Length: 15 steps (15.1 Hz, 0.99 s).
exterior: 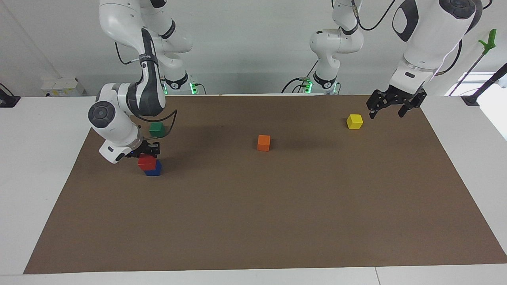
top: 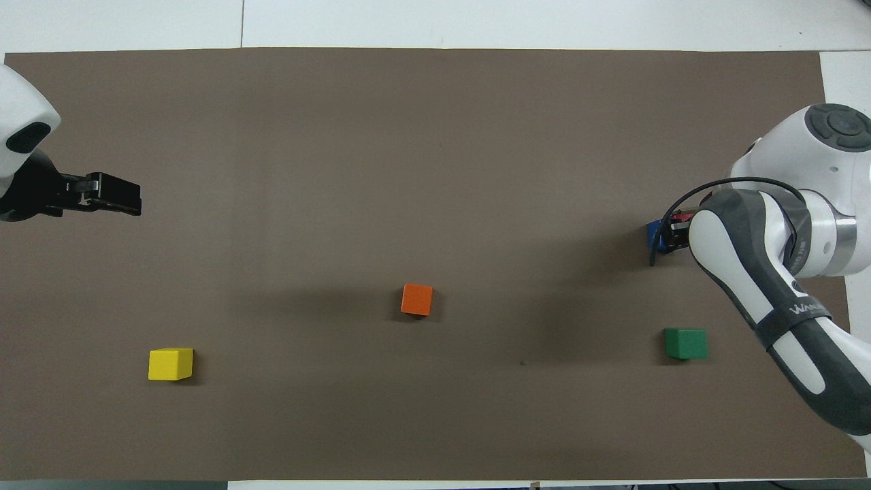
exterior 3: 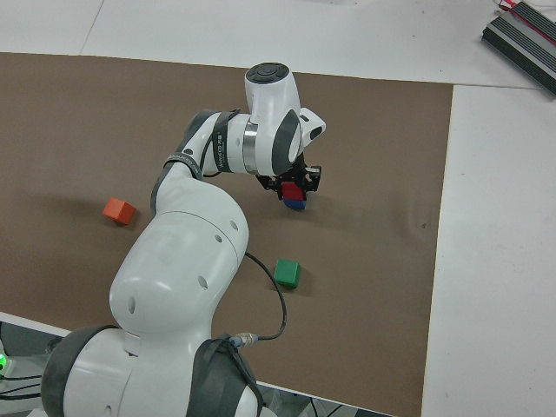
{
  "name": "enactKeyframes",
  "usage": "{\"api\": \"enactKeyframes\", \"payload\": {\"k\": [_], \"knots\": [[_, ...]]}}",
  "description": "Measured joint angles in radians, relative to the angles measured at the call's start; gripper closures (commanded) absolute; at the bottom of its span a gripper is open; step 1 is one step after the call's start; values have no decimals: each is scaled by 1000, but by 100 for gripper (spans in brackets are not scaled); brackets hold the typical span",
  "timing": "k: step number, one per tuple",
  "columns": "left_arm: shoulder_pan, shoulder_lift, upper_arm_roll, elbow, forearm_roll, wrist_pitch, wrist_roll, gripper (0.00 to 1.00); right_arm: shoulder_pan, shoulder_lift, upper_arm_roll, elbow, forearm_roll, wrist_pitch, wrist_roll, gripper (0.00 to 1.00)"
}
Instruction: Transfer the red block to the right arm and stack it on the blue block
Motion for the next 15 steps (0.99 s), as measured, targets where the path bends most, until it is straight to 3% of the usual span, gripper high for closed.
{"api": "enactKeyframes", "payload": {"k": [2,9,15], "knots": [[0,0,0,0,-3,-5,0,0,0,0,0,-1,4,0,10,0],[0,-1,-1,0,-32,-8,0,0,-2,-19,-4,32,5,-8,11,0],[0,-11,2,0,-32,-14,0,0,-3,-179,-7,179,5,-119,-96,0]]}}
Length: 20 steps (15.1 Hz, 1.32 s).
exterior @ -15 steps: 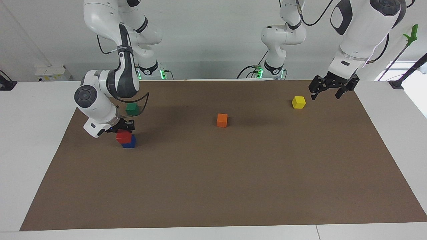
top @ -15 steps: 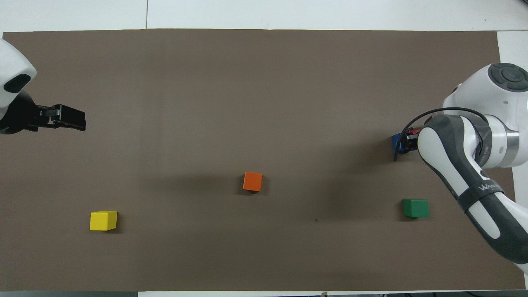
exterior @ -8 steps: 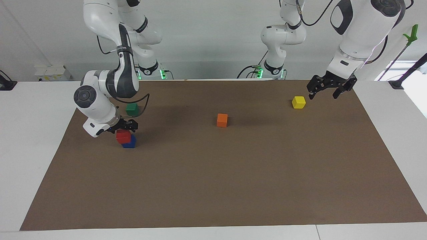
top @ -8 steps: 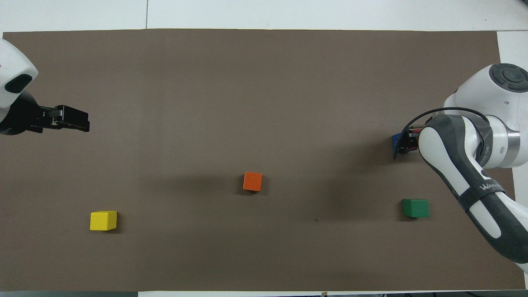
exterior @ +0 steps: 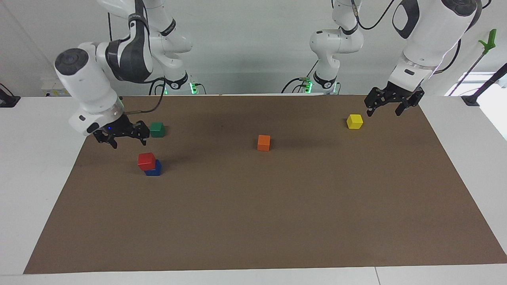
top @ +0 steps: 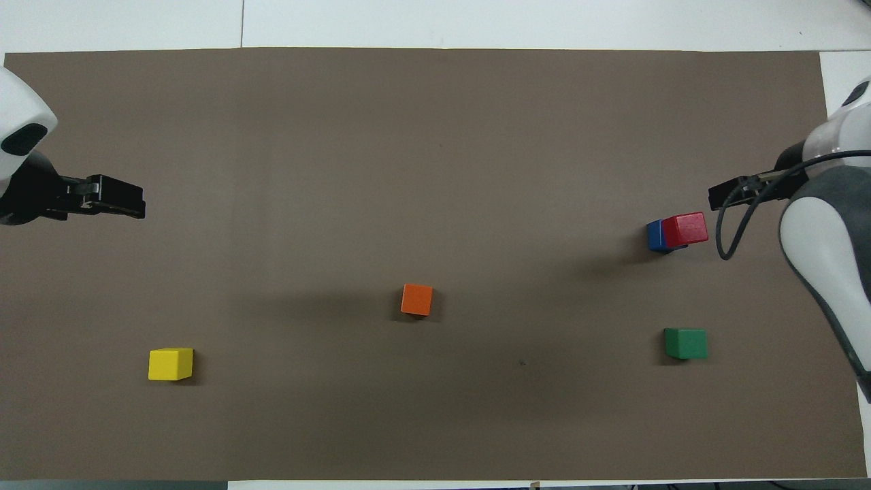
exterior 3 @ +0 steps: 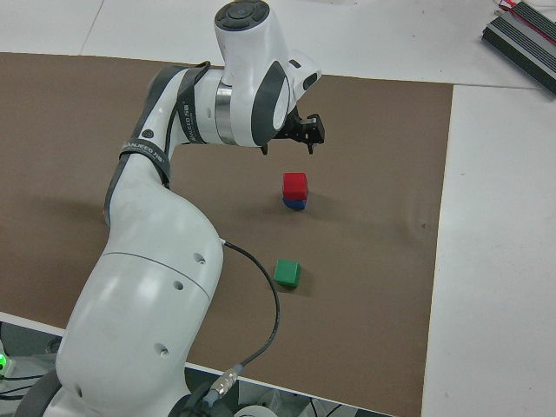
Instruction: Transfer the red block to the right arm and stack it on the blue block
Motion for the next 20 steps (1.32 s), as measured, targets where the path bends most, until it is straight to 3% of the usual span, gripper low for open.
{"api": "enactKeyframes", "payload": {"k": [7,12,15,20], "knots": [[0,0,2,0,0,-6,0,0,-14,-112,-6,63,0,-242,-13,0],[0,-1,2,0,0,-7,0,0,-19,-167,-17,59,0,-294,0,0],[0,-1,2,0,0,-7,0,0,46,-167,-86,60,0,-293,0,0],[0,-1,2,0,0,-8,0,0,54,-163,-105,64,0,-293,0,0]]}}
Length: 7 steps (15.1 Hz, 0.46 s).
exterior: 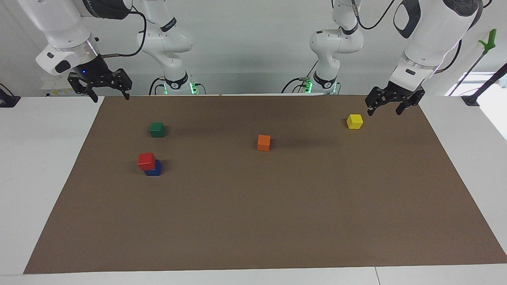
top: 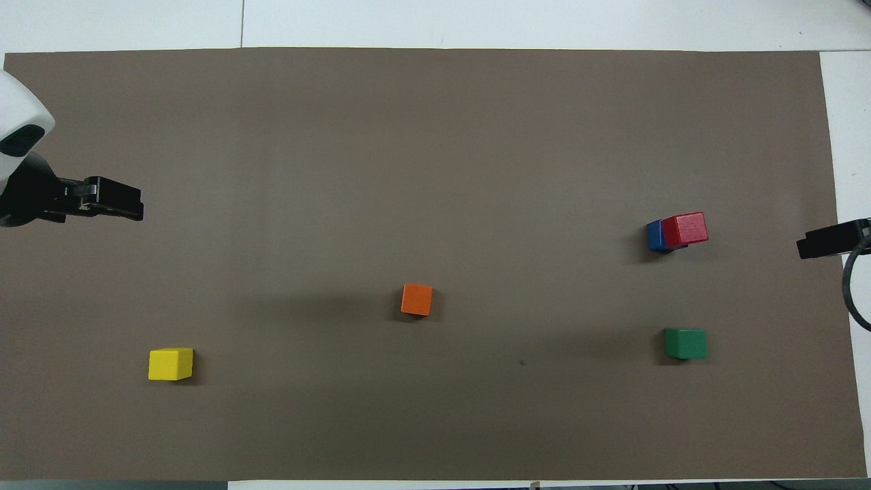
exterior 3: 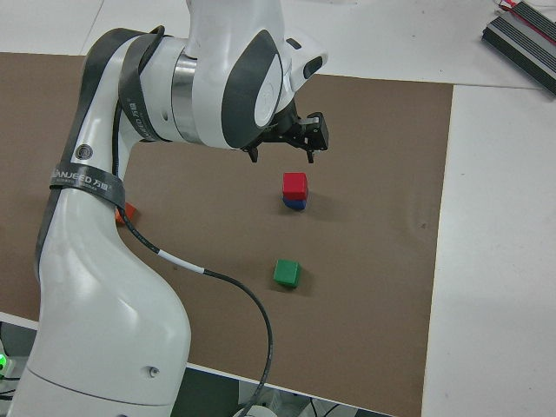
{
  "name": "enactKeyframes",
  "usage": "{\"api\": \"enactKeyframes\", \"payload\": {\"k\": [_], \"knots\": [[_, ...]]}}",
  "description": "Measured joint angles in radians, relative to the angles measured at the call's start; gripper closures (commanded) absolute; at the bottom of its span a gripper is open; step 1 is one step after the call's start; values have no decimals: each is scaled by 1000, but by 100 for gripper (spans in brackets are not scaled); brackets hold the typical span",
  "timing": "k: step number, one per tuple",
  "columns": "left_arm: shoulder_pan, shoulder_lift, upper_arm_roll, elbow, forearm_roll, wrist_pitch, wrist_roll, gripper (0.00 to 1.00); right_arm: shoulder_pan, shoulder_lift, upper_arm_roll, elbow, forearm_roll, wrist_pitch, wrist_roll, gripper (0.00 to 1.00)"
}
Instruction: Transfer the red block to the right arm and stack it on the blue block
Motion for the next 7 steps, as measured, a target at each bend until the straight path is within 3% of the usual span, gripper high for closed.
{"api": "enactKeyframes", "payload": {"k": [7], "knots": [[0,0,0,0,0,0,0,0,0,0,4,8,0,0,0,0]]}}
